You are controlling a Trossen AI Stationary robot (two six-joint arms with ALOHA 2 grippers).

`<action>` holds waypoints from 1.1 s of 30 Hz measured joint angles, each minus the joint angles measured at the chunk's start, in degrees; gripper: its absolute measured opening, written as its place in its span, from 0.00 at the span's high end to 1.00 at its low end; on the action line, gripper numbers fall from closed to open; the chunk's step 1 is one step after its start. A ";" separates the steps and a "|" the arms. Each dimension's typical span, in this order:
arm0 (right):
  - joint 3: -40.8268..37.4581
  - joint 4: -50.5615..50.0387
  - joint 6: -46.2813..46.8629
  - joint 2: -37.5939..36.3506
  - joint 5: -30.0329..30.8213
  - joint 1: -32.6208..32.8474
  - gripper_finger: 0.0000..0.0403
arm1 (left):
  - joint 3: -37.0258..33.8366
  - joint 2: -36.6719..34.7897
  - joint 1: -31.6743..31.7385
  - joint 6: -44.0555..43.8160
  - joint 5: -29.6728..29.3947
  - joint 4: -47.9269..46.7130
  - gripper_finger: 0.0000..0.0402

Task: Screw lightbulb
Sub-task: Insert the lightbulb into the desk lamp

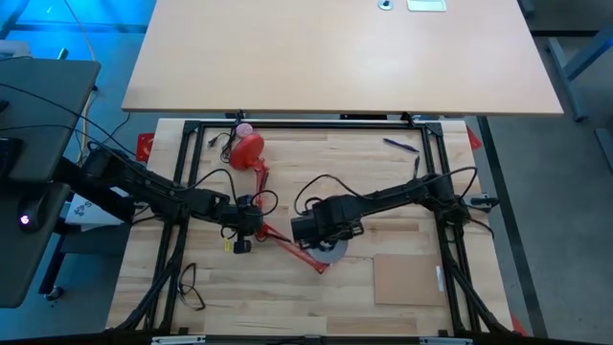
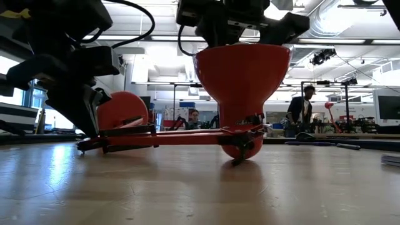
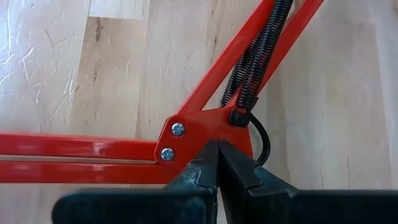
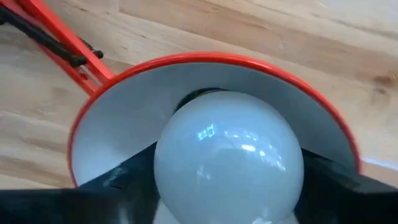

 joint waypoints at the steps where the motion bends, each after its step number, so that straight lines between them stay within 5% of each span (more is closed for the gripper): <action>1: 0.26 0.99 -1.15 0.16 0.64 0.04 0.25 | -0.02 0.04 0.00 -0.02 -0.03 0.35 1.00; 7: 2.10 0.85 -4.00 0.13 1.58 0.04 0.04 | 0.00 0.12 0.02 -1.05 -0.06 0.56 1.00; 22: 12.43 -13.16 -17.34 0.00 5.05 0.07 0.03 | 0.02 0.04 0.02 -2.50 -0.12 0.50 1.00; 33: 18.70 -12.60 -85.92 -0.18 0.88 3.08 0.03 | 0.04 0.01 0.02 -2.54 -0.13 0.41 1.00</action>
